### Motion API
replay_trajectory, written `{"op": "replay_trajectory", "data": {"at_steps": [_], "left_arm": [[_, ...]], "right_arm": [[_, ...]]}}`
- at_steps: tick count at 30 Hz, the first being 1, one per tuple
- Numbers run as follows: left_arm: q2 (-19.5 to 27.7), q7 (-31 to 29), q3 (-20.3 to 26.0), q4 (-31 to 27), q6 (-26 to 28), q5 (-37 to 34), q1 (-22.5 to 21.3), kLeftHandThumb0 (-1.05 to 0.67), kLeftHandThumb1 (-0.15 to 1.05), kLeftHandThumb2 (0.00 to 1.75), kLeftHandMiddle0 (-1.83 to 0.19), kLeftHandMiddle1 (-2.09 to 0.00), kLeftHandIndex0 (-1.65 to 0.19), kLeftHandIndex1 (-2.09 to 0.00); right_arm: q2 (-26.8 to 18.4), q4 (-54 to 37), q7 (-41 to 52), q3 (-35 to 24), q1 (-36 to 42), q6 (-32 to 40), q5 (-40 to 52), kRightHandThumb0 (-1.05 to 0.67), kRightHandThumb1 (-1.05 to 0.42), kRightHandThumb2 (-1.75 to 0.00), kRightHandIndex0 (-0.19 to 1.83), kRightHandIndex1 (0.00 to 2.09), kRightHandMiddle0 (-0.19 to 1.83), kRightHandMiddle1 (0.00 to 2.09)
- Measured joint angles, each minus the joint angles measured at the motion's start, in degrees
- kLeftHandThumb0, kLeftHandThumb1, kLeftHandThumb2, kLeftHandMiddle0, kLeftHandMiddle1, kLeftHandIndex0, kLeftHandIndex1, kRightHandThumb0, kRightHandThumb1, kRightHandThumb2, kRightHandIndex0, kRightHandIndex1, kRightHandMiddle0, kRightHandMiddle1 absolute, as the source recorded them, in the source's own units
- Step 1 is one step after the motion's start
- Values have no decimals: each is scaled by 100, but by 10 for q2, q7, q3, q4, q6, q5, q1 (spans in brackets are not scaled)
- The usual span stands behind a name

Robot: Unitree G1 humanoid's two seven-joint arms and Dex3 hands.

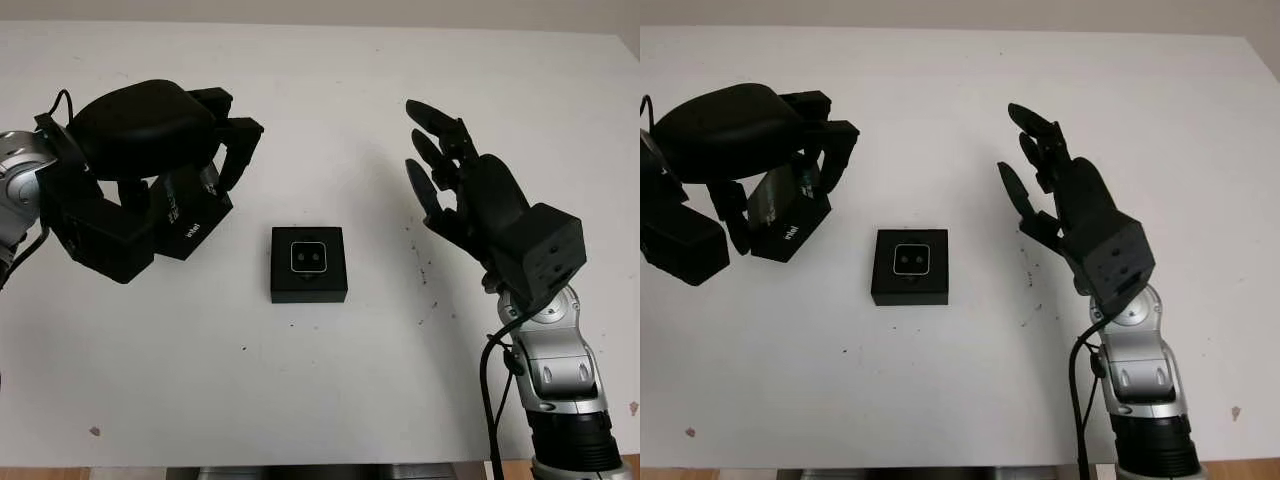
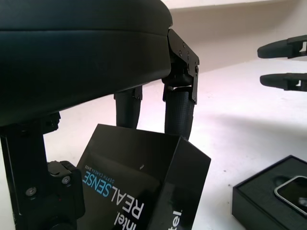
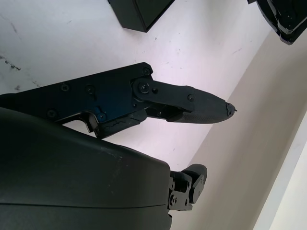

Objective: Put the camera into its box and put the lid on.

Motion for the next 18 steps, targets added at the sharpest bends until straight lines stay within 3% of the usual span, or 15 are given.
{"op": "replay_trajectory", "data": {"at_steps": [4,14,16,18], "left_arm": [[-9,-44,1,-31,9,-30,0,-43,105,25,-92,-209,-71,-209],[-35,-81,2,-79,-22,-43,-18,-39,102,22,-96,-209,-68,-209],[-42,-82,1,-79,-43,-40,-31,-38,99,29,-99,-209,-70,-209],[-50,-81,-3,-79,-65,-24,-47,-39,88,50,-101,-209,-72,-209]], "right_arm": [[2,0,-1,3,0,2,0,-67,-105,-55,13,5,-13,56],[9,-4,-4,8,0,25,-2,-67,-105,-54,11,4,-18,61],[10,-8,-5,8,0,29,-2,-66,-105,-54,11,4,-16,60],[10,-9,-9,9,0,29,-5,-66,-105,-53,13,5,-14,60]]}}
